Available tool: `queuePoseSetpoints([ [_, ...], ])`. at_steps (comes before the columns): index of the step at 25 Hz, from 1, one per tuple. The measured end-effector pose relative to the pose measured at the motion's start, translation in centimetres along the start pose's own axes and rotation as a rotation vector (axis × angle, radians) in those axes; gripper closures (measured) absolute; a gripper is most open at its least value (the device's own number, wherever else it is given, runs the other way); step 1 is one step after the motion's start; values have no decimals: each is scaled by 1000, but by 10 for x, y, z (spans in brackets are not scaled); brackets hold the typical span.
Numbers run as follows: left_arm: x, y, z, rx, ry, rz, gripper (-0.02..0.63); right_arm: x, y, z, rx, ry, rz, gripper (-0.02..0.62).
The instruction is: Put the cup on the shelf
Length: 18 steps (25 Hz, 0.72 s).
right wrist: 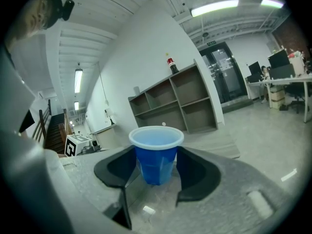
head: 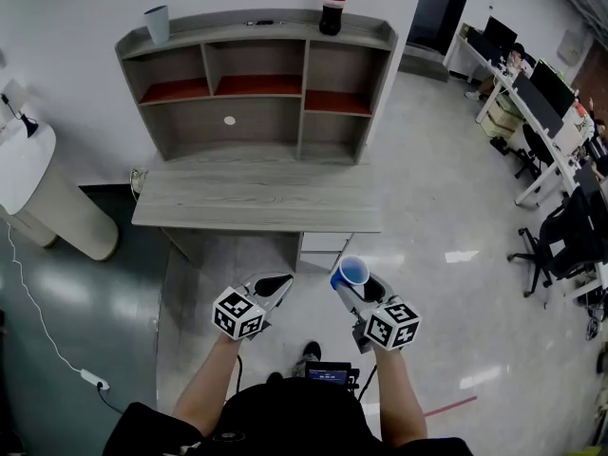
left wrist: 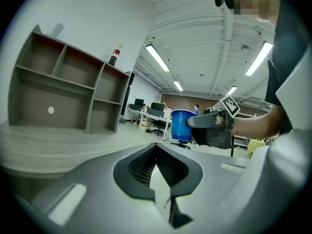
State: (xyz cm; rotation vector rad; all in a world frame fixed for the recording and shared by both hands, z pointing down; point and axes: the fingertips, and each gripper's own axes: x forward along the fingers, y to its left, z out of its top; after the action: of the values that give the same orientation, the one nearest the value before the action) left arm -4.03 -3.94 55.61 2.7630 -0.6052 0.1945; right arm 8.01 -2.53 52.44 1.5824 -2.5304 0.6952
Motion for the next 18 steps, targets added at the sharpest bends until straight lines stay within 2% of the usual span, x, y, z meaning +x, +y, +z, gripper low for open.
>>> queuePoseSetpoints([
  [11,74,22,29,4,-2,48,604,26,-74,32,-6,16,53,337],
  [18,87,33,27,-17,8,85,604,43,-90,30,5,44,90,337],
])
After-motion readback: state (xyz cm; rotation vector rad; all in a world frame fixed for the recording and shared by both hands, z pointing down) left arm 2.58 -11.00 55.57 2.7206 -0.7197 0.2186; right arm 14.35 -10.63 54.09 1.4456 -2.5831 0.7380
